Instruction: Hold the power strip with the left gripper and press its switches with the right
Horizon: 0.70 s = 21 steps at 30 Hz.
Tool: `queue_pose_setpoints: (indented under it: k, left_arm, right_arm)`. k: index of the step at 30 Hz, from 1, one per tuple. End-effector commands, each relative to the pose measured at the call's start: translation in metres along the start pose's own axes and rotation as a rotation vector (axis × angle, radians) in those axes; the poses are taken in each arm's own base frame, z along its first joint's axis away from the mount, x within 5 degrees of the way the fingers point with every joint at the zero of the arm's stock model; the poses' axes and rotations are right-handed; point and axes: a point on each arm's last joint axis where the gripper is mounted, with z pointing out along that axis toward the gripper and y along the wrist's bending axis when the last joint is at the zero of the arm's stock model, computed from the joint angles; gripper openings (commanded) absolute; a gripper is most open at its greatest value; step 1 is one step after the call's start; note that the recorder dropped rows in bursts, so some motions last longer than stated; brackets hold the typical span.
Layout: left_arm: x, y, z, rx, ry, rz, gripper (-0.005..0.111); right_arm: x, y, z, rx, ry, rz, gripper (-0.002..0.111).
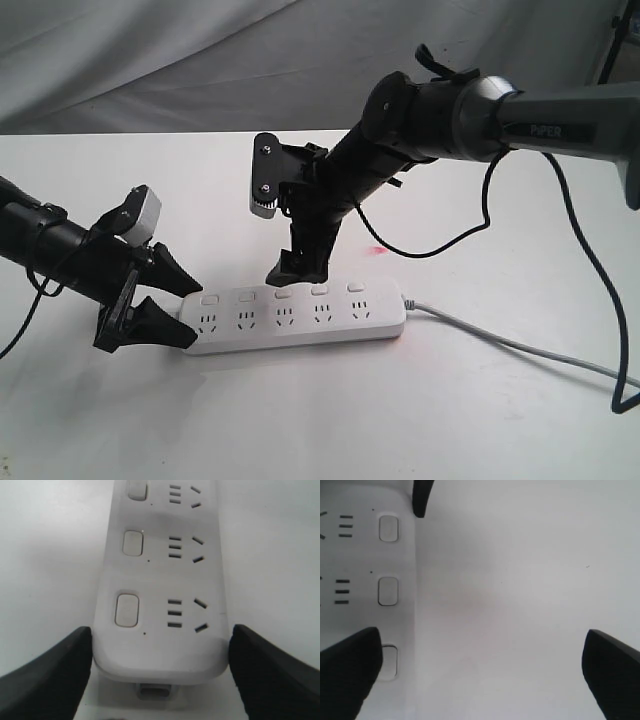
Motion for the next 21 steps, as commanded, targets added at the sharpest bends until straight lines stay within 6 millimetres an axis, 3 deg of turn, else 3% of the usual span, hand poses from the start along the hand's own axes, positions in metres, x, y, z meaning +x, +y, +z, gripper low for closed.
queue_pose_setpoints:
  k: [1,9,21]
  left_arm:
    - [0.014,-0.001,0.009,0.013,0.091,0.022,0.048]
    - [0.014,-0.001,0.009,0.013,0.091,0.022,0.048]
    - [0.014,-0.001,0.009,0.013,0.091,0.022,0.048]
  right_arm:
    - [0.001,-0.002,-0.003,0.019,-0.008,0.023,0.105]
    - [0.008,-0.002,0.01,0.024,-0.001,0.046,0.105]
    - [0.009,0.001,0.01,-0.008,0.016,0.025,0.105]
